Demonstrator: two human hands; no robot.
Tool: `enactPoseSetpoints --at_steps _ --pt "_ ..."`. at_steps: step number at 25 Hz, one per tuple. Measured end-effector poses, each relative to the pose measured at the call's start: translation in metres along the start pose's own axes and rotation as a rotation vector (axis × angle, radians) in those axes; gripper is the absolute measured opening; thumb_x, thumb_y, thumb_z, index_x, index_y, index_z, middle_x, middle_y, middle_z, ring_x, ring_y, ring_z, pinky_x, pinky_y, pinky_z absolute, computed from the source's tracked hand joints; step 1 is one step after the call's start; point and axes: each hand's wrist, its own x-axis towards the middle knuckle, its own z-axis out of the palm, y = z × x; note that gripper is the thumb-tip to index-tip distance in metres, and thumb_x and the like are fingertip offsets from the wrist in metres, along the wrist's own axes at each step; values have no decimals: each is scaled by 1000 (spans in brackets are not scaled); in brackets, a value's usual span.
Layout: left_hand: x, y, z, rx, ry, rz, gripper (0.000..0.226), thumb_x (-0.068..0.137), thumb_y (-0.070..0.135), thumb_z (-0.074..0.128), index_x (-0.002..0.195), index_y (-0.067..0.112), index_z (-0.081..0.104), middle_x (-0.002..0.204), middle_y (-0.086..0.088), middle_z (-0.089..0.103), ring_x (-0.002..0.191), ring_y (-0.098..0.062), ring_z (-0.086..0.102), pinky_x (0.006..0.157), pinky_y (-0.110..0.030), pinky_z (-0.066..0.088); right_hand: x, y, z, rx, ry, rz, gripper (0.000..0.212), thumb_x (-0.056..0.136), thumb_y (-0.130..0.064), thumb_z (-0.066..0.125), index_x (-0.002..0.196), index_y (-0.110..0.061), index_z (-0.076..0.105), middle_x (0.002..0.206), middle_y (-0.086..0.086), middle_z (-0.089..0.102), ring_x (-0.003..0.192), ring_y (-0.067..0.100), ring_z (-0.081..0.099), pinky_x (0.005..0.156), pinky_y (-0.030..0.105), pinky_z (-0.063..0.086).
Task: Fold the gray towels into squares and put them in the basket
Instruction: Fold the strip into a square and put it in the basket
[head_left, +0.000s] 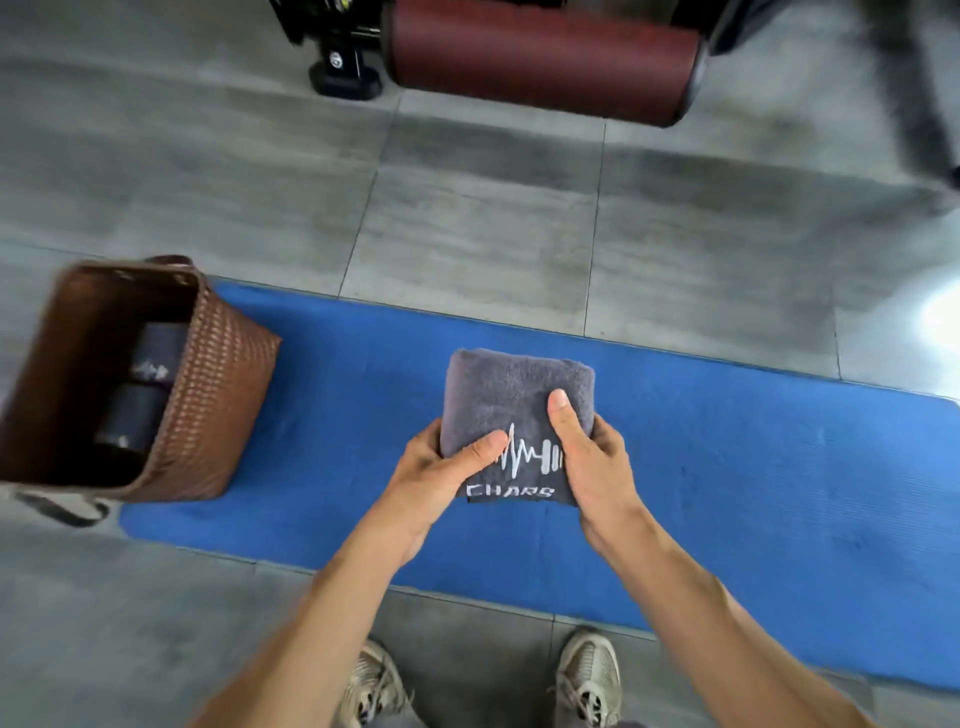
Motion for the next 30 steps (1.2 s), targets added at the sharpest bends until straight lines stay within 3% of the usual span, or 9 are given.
enactPoseSetpoints --at_steps 7,11,14,19,25,30 --pt "-191 142 36 -38 29 -60 44 71 38 82 106 17 66 96 -2 76 90 -18 72 71 -22 54 -179 -150 5 -36 18 91 39 87 -44 69 101 -8 68 93 11 76 87 29 74 80 45 61" --pt "-279 186 40 -95 95 -120 44 70 35 84 105 14 69 93 -7 76 87 -23 73 78 -34 57 -260 -196 16 -44 -11 168 37 85 -46 70 104 -14 69 92 6 77 85 24 75 83 44 60" --pt "-315 192 19 -134 133 -132 43 71 32 82 106 10 69 93 -9 76 87 -26 73 83 -38 57 -294 -200 34 -11 -45 204 34 84 -42 73 107 -19 68 97 6 77 89 25 74 86 46 59" --pt "-366 173 -68 -181 181 -120 68 51 49 85 105 10 71 100 -10 75 96 -29 71 93 -45 54 -344 -169 109 -16 -139 260 35 73 -26 71 108 -18 69 106 14 74 100 34 70 93 53 54" --pt "-427 171 -212 -123 164 -76 31 76 25 83 102 12 72 94 -9 76 89 -26 73 84 -40 58 -414 -125 235 -34 -130 245 45 65 -27 70 109 -20 70 105 9 75 91 22 69 84 43 53" --pt "-438 181 -290 -119 164 -81 25 79 23 78 101 13 72 92 -8 76 87 -25 73 78 -37 59 -430 -107 314 47 -67 265 24 85 -7 67 109 -8 69 102 17 74 78 20 70 61 30 54"
